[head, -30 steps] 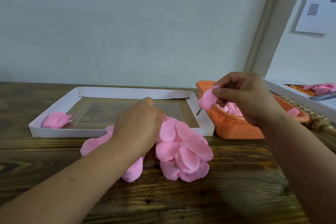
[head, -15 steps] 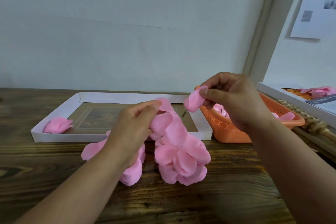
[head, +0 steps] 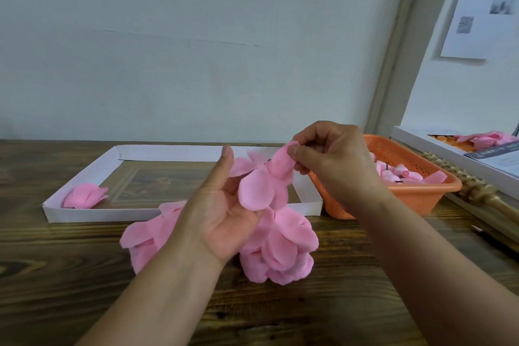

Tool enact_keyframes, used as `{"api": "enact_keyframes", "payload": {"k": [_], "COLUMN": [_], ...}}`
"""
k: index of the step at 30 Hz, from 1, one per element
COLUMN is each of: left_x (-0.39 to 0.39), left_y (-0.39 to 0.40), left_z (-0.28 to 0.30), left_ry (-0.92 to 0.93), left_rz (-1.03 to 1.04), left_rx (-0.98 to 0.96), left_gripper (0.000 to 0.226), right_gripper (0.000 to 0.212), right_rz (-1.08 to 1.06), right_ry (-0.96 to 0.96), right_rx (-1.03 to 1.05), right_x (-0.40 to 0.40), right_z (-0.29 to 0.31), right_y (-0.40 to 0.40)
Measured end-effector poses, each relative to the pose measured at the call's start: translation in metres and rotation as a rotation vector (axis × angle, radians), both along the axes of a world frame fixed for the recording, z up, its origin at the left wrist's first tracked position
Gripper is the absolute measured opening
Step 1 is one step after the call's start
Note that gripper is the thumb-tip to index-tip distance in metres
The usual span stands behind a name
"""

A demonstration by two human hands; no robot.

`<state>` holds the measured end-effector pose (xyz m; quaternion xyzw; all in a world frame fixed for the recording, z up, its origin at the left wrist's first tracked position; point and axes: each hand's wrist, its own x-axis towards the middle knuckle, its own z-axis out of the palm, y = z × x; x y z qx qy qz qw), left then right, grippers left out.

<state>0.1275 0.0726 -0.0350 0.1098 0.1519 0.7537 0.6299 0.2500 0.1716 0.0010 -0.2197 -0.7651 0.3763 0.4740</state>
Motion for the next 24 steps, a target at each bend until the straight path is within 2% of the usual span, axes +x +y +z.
{"api": "enact_keyframes", "payload": {"k": [2, 7, 9, 14, 16, 20, 24], "left_x": [0.006, 0.013, 0.011, 0.007, 0.006, 0.007, 0.008], "left_y": [-0.002, -0.001, -0.003, -0.005, -0.005, -0.006, -0.008], "left_z": [-0.002, -0.005, -0.006, -0.01, -0.012, -0.009, -0.004], "left_ry": [-0.002, 0.2, 0.289, 0.628, 0.697, 0.703, 0.661], "left_rz": [-0.023, 0.228, 0.291, 0.417, 0.47, 0.486, 0.473], "left_rx": [0.057, -0.183, -0.222, -0.28, -0.302, -0.309, -0.358], "left_gripper": [0.058, 0.021, 0.01, 0.012, 0.011, 0.007, 0.012], "right_gripper": [0.023, 0.02, 0.018, 0.011, 0.008, 0.006, 0.01], "right_rz": [-0.011, -0.011, -0.035, -0.025, -0.008, 0.02, 0.065], "right_ry": [-0.002, -0.028, -0.036, 0.024, 0.046, 0.079, 0.085], "right_rx": [-0.004, 0.026, 0.057, 0.022, 0.009, 0.011, 0.021], "right_x": [-0.001, 0.0, 0.003, 0.009, 0.01, 0.013, 0.01], "right_z": [-0.001, 0.001, 0.002, 0.007, 0.008, 0.011, 0.014], "right_y": [-0.002, -0.007, -0.006, -0.007, -0.009, -0.014, -0.021]}}
